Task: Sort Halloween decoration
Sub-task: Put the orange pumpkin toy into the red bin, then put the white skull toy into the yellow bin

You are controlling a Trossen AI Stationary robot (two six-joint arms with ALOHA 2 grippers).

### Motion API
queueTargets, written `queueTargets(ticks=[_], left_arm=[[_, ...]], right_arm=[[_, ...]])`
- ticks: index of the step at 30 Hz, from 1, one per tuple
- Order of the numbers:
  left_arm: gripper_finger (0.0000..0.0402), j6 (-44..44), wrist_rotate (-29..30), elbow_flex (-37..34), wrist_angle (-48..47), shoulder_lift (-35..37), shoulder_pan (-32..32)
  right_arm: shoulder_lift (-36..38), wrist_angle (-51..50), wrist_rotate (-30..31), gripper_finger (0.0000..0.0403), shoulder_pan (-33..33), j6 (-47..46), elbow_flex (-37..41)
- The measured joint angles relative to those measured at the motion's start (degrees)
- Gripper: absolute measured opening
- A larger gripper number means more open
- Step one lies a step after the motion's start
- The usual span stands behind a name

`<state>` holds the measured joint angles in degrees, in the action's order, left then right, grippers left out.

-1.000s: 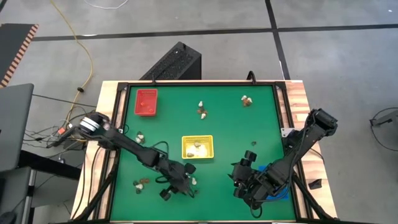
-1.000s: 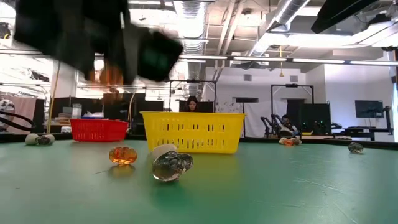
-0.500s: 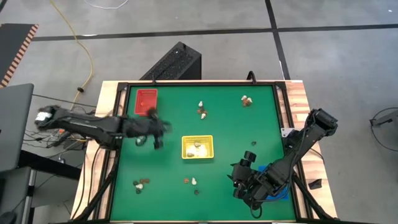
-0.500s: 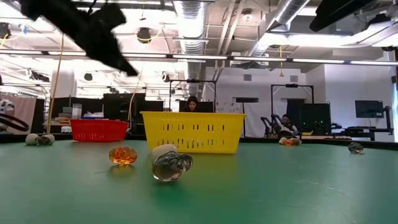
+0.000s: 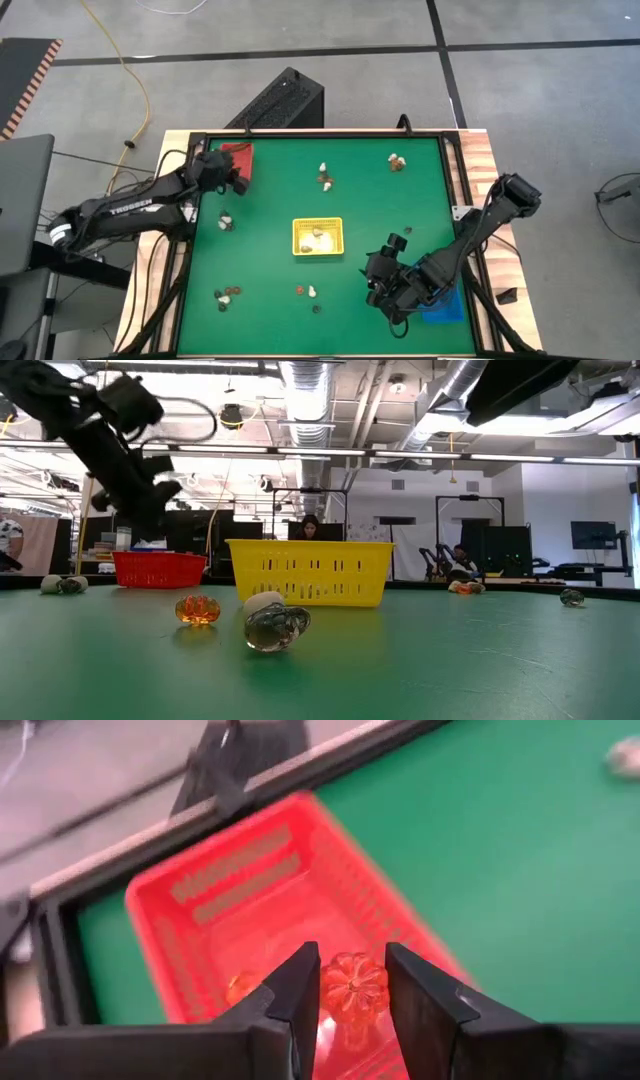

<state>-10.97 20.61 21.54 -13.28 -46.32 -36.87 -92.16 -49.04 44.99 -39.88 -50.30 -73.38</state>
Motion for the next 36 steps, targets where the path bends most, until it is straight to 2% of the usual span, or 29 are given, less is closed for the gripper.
queueTargets(ticks=[7, 13, 15, 18, 20, 22, 25, 30, 32, 36], left_arm=[[0.015, 0.12, -4.14, 0.0, 3.37, -7.35, -5.04], [0.0194, 0.16, -5.85, 3.06, 1.49, -7.63, -4.9], [0.02, 0.15, -10.42, 5.06, -0.04, -6.76, -4.55], [0.02, -1.68, -22.12, 6.4, 1.47, -5.51, -2.52], [0.0199, -3.55, -29.38, 6.4, 3.32, -5.23, 0.42], [0.0199, -4.44, -33.4, 6.38, 4.9, -5.37, 5.01], [0.0199, -4.52, -31.55, 5.75, 8.92, -5.43, 14.61], [0.0198, -1.45, -21.15, 1.17, 26.91, -5.43, 30.31], [0.0198, 1.67, -16.99, -0.08, 32.07, -5.43, 34.27], [0.0198, 6.64, -11.16, -0.44, 33.18, -5.4, 37.91]], right_arm=[[0.0, -0.78, -0.07, 0.024, -0.62, -0.02, 0.0], [0.0, -1.6, -0.07, 0.024, -1.0, -0.07, 0.0], [0.0, -1.61, -0.04, 0.024, -0.97, -0.07, 0.0], [0.0, -1.61, 0.4, 0.024, -0.25, -0.05, 0.0], [0.0, -1.52, 2.71, 0.024, 0.61, -0.19, 0.0], [0.0, -1.39, 6.48, 0.024, 2.17, -1.45, 0.0], [0.0, -1.48, 6.4, 0.024, 7.23, -5.08, 0.0], [0.0, 0.42, -1.51, 0.024, 20.66, -3.21, 0.01], [-0.08, 5.29, -6.42, 0.024, 27.31, 1.29, 0.0], [-2.26, 20.49, -14.04, 0.024, 38.5, 10.4, -0.08]])
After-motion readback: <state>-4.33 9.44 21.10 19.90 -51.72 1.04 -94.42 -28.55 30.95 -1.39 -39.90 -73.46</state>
